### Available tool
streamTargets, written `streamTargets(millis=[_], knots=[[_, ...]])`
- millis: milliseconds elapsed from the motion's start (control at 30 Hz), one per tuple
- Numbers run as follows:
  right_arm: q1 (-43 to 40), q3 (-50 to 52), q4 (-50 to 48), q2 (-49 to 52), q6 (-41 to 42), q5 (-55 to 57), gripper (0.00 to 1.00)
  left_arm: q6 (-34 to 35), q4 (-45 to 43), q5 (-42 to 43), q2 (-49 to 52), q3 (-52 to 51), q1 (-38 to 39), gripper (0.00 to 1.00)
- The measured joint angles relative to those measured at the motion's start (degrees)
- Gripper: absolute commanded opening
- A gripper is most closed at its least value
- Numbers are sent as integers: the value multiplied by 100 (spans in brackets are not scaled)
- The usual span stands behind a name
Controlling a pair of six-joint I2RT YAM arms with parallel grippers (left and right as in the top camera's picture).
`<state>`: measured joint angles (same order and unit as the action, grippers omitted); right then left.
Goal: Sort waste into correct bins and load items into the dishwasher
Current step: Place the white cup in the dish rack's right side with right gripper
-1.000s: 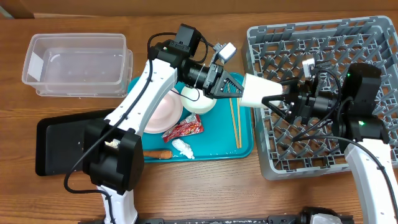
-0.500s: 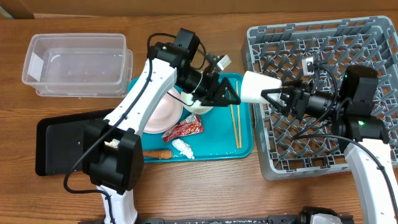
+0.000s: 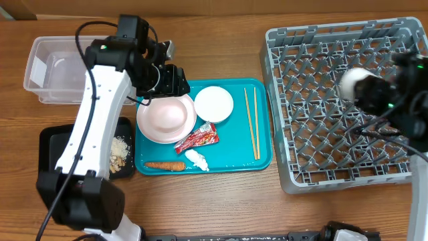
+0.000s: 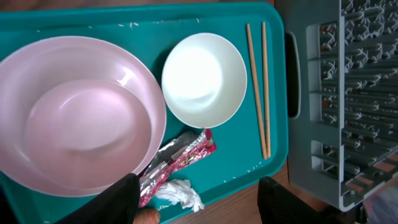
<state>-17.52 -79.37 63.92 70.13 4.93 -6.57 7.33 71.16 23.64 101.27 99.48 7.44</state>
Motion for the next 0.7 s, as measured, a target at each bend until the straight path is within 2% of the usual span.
streamTargets(millis=[133, 233, 500, 633, 700], knots=[[-1331, -2, 328, 361, 98, 431, 34, 0, -4, -92, -46, 0, 0, 64], [-1888, -2, 413, 850, 170, 551, 33, 0, 4, -125, -46, 0, 0, 64], [-2028, -2, 402, 1910, 295, 756, 34, 0, 46, -144, -46, 0, 0, 64], [-2028, -2, 304, 2216, 302, 841, 44, 0, 48, -144, -46, 0, 0, 64], [-2026, -2, 254, 2363, 304, 855, 56, 0, 48, -144, -46, 0, 0, 64]])
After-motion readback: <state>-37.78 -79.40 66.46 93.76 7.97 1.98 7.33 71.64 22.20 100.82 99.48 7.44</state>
